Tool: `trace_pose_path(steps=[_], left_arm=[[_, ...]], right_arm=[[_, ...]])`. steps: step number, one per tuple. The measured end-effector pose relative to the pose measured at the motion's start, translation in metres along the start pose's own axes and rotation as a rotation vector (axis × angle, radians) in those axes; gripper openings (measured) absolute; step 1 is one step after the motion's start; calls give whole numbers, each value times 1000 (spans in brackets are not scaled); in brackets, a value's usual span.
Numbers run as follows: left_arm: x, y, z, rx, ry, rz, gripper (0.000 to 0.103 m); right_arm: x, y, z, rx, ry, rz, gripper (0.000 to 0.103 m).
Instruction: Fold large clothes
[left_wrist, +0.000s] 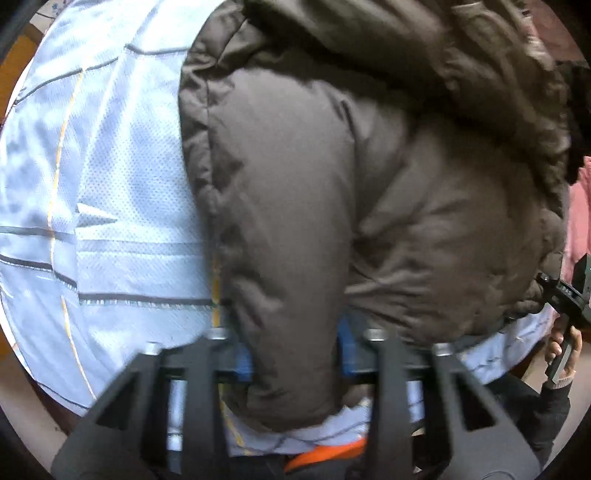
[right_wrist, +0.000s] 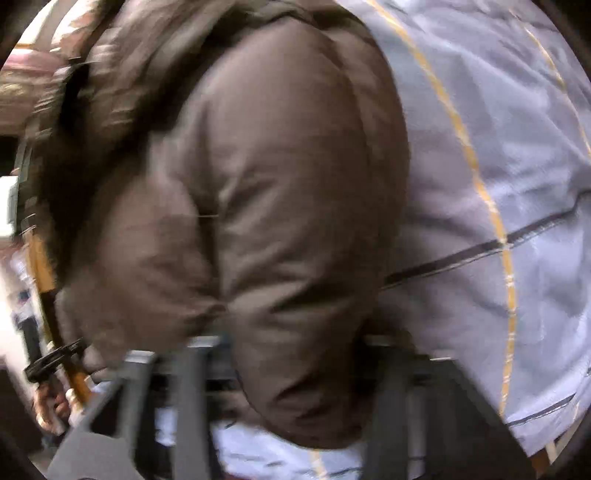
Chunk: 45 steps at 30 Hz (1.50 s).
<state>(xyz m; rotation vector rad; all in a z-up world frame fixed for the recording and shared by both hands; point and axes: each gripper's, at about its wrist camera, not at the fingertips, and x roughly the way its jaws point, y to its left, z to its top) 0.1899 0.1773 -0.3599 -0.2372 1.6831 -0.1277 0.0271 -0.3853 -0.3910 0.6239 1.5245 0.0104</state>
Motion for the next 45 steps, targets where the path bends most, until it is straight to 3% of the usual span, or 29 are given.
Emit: trace_pose_path(steps=[5,12,13,14,15,16,17,19,21,23,24,26,28,31,33,37,45], left_arm=[[-11,6,-26,24,-30,77,20],[0,25,-77,70,18,246,20],[3,26,-81,78,35,260,23],[6,26,-87,84,46,275,25],[7,25,-87,87,44,299,31],[5,22,-85,82,34,315,43],[-1,19,-82,70,6,342,49],[-34,17,-82,36,-138,410,81],[-78,12,-78,10,-342,398,85],[-110,-7,-72,20,-504,333,85],[-127,-27,-57,47,-573,277,85],[-138,-67,-42,102,-642,206,75],[-138,-94,-32,135,-681,174,67],[-126,-134,-5,158,-667,101,61],[-96,-151,17,179,-635,131,54],[-43,-160,37,219,-563,196,53],[20,-151,65,231,-435,225,58]], right_arm=[[-25,3,-37,-4,-7,44,12],[2,-20,-104,-10,147,4,14],[6,-22,-109,-30,154,-32,20],[8,-23,-111,-41,151,-72,36],[5,-27,-111,-40,131,-137,47],[0,-29,-104,-29,102,-173,64],[-12,-33,-99,-9,52,-215,73],[-44,-42,-92,31,-96,-297,82],[-81,-37,-84,72,-287,-370,83],[-116,-10,-77,40,-481,-325,81],[-122,6,-75,-11,-513,-284,77],[-127,59,-58,-181,-527,-212,59],[-113,121,-36,-333,-518,-175,50],[-77,203,-25,-495,-518,-85,43],[-47,237,-21,-560,-513,-81,43],[8,250,-8,-564,-403,-102,40],[73,245,15,-534,-332,-221,39]])
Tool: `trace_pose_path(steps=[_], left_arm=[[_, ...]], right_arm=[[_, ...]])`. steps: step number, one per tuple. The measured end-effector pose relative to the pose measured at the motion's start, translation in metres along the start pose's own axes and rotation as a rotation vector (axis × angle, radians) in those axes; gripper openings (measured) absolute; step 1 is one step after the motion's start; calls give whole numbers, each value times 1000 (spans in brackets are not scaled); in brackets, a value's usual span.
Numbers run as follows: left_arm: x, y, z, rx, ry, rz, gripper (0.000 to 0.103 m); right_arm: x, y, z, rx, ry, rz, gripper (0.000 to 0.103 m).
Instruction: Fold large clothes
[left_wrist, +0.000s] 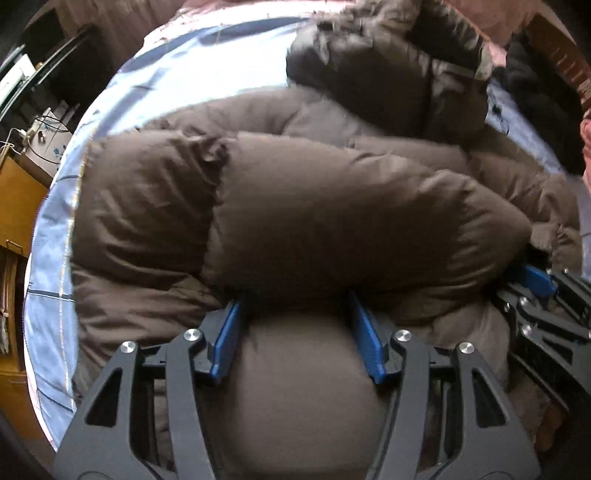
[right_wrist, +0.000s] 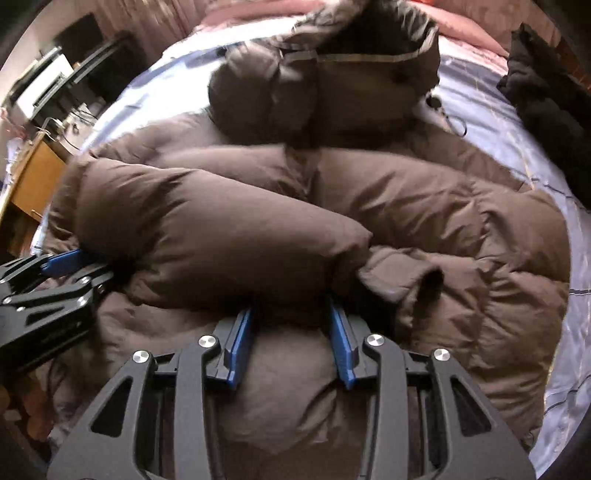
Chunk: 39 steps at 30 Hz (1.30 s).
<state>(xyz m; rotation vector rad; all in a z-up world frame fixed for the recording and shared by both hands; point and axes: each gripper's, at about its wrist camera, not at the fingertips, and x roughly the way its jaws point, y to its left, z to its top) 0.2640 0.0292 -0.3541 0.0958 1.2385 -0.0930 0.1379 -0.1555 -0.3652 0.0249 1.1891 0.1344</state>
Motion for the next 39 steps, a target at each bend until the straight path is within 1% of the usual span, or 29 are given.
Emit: trace_pose_path(steps=[3,6,8,9,10,11,12,13,14,15,16,17,19,20,21,22,23,24,26,28,29,30,31,32,34,35,37,39], left_arm=[[9,-4,-2,10,13,32,58],[12,-6,0,-1,28,46,58],[6,-4,3,-21,35,31,57],[-3,-1,4,-36,29,9,56],[-15,3,5,-46,12,-16,57],[-21,4,5,-51,-3,-31,57],[-34,7,5,-55,-34,-56,58],[-42,9,5,-58,-57,-71,63],[-50,11,5,-62,-80,-84,67],[-59,13,4,-69,-107,-96,74],[-63,14,3,-73,-122,-104,77],[-64,14,3,-71,-125,-109,77],[-58,11,2,-53,-105,-106,76],[-54,9,1,-44,-94,-103,75],[-49,7,0,-30,-82,-96,69],[-45,4,-2,-18,-70,-89,62],[-43,2,-3,-6,-61,-84,59],[-40,0,-3,4,-55,-76,56],[-44,-3,-4,11,-80,-76,55],[-57,-7,-2,26,-137,-79,56],[-63,-9,-2,36,-166,-73,56],[-68,-11,-2,44,-185,-69,59],[-73,-12,-2,51,-205,-64,65],[-78,-13,-2,59,-228,-56,67],[-89,-16,-3,79,-277,-28,68],[-91,-17,-3,87,-285,-21,68],[-94,-18,-3,103,-292,-7,68],[-92,-19,-2,109,-284,-2,68]], right_arm=[[12,2,-3,-12,-5,-26,39],[14,4,-6,-20,-5,-32,40],[6,1,-4,-1,14,-5,41],[-1,-2,0,29,24,19,41],[-13,-8,5,77,20,62,43],[-27,-14,10,116,-8,97,52],[-44,-20,16,145,-63,119,60],[-57,-24,19,165,-120,121,78],[-74,-29,24,186,-185,105,91],[-83,-32,26,202,-232,99,94],[-91,-35,29,211,-259,102,95],[-92,-36,31,212,-254,120,95],[-78,-34,29,217,-190,195,95],[-70,-32,25,220,-162,206,87],[-56,-28,21,211,-113,196,82],[-45,-25,18,197,-69,173,70],[-35,-23,15,189,-39,157,63],[-25,-22,12,184,-16,143,62],[-7,-20,7,166,5,93,62],[0,-11,6,106,14,52,62],[-2,-7,5,90,12,39,62],[-5,-4,5,85,10,30,62],[-10,-4,5,99,2,31,62],[-17,-5,5,127,-18,45,62],[-33,-6,0,163,-47,45,62],[-38,-5,-3,164,-50,28,62],[-42,-1,-14,162,-28,-30,62],[-36,-2,-25,154,17,-45,62]])
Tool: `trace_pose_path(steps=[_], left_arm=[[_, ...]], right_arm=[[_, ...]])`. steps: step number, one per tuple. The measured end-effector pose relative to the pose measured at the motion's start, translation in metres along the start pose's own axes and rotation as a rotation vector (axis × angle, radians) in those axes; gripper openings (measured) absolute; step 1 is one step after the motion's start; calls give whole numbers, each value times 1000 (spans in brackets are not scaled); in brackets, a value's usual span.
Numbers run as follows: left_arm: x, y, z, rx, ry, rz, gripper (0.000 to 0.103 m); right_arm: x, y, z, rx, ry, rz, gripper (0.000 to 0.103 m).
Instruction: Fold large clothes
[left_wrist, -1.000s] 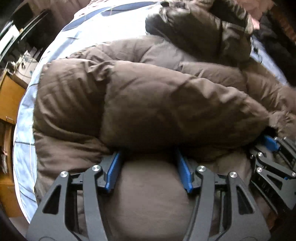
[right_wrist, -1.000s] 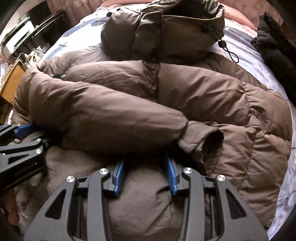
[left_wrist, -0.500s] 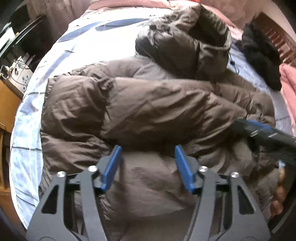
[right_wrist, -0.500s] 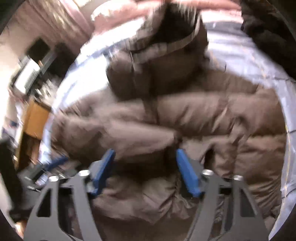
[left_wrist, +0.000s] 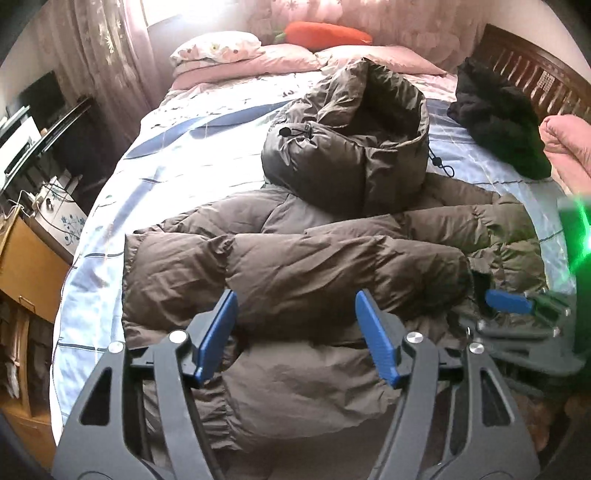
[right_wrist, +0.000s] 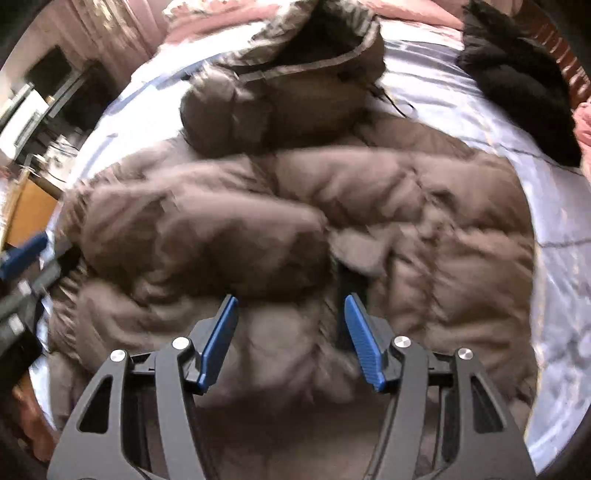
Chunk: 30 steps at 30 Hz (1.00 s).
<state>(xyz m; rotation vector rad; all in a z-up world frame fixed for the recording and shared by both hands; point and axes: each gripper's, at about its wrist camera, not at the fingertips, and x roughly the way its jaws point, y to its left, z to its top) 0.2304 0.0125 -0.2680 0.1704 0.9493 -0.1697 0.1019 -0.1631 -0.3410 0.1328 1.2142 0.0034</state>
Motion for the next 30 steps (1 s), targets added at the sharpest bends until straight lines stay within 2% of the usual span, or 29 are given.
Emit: trace_pose_path(steps=[2,6,9,11,13,14,15,16,17,19,21,24,26,28,30], left_arm=[[2,0,0,2,15,5,68],[3,1,-2,-7,28,-1,68],[3,4,-2,-22,44,15,70],[2,10,-2,-47,71,35,71],[-6,17,-2,-88,95,74,76],[-13,18,-1,-85,88,106,79],[-19,17,-1,-77,80,129,86],[-25,16,-1,-63,75,152,91],[-33,14,-1,-51,78,168,93],[-42,14,-2,-52,95,164,96],[-49,17,-6,-86,126,126,98],[-47,19,-12,-114,174,62,98],[-42,20,-19,-106,206,79,98],[-32,22,-23,-102,240,110,98],[-22,25,-27,-113,277,110,98]], right_arm=[[16,1,-8,-43,50,-36,62],[40,7,-10,-97,57,-78,65],[41,10,-9,-95,77,-81,67],[27,6,-3,-42,98,-40,67],[0,-5,10,30,48,53,67],[-16,-9,17,42,0,72,72],[-31,-13,26,46,-56,77,76],[-45,-18,35,51,-110,74,85],[-55,-22,45,57,-153,71,92],[-66,-30,73,65,-195,45,94],[-64,-37,106,33,-215,27,94],[-46,-46,179,-21,-285,-159,95],[-28,-46,220,-43,-343,-276,95],[-1,-47,269,-72,-340,-393,95],[33,-47,312,-102,-295,-530,95]])
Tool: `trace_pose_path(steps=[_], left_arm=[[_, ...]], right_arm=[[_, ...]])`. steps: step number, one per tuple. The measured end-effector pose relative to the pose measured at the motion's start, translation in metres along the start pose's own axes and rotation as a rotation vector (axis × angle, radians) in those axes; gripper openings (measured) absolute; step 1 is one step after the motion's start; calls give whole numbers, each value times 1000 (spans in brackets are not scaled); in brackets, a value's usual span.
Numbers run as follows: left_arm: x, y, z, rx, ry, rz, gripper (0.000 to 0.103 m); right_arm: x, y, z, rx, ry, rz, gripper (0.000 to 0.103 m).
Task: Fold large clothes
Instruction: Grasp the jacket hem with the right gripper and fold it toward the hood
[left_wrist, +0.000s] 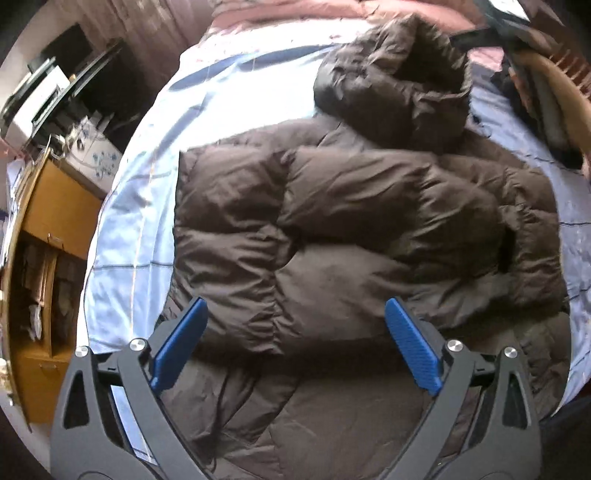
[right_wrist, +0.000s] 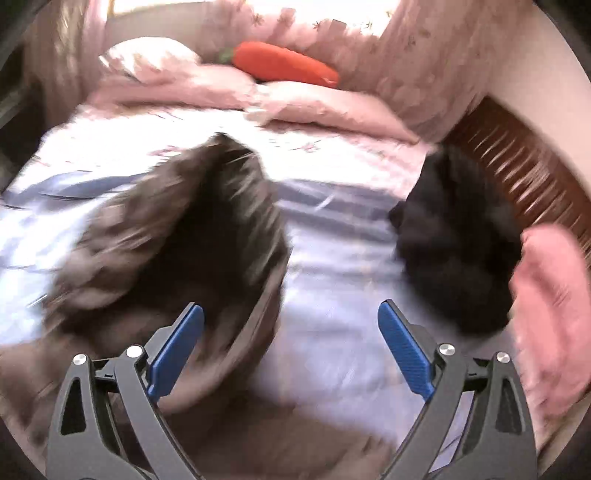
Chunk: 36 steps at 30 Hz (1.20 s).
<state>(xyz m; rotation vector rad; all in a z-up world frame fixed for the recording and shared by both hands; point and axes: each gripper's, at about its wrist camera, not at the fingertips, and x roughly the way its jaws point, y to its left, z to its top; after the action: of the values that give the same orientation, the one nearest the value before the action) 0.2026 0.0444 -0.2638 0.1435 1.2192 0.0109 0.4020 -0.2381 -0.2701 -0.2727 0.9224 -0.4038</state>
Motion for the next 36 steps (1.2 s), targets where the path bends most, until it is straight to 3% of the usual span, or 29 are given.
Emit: trace_pose_path(steps=[3,4,5,6,10,14,15,18,21,24,27,30,31,33,34,35,36], left_arm=[[16,0,2,11,42,1,98],[19,-1,4,23,44,14,98],[23,-2,6,40,46,32,98],[26,-3,7,60,48,54,98],[26,4,13,57,23,85,98],[27,19,16,-21,39,49,98],[27,22,16,-46,46,37,98],[23,32,15,-93,43,41,98],[13,53,13,-180,12,42,98],[-3,74,8,-272,-39,6,98],[-27,82,0,-290,-127,23,98],[-46,82,-9,-280,-195,30,99],[-50,81,-11,-278,-210,23,100],[-52,81,-12,-275,-208,8,100],[-52,80,-13,-281,-198,0,100],[-51,80,-13,-293,-187,-13,100],[-51,81,-13,-315,-173,-39,100]], right_arm=[[36,12,17,-33,37,-106,90],[46,14,19,-14,54,-86,68],[50,11,17,27,83,-7,26],[57,8,15,95,124,99,6],[31,-2,11,167,22,229,3],[-45,-29,1,217,-147,462,3],[-76,-38,-8,201,-206,557,3],[-156,-54,-40,97,-316,730,3],[-212,-69,-88,-1,-351,843,3],[-250,-79,-162,-134,-308,935,3],[-245,-90,-231,-222,-210,945,3],[-211,-94,-281,-234,0,925,6],[-193,-89,-296,-268,114,848,12],[-167,-85,-318,-300,235,616,44],[-160,-86,-321,-288,245,557,77],[-156,-89,-320,-262,240,507,84],[-158,-91,-317,-237,228,494,84]])
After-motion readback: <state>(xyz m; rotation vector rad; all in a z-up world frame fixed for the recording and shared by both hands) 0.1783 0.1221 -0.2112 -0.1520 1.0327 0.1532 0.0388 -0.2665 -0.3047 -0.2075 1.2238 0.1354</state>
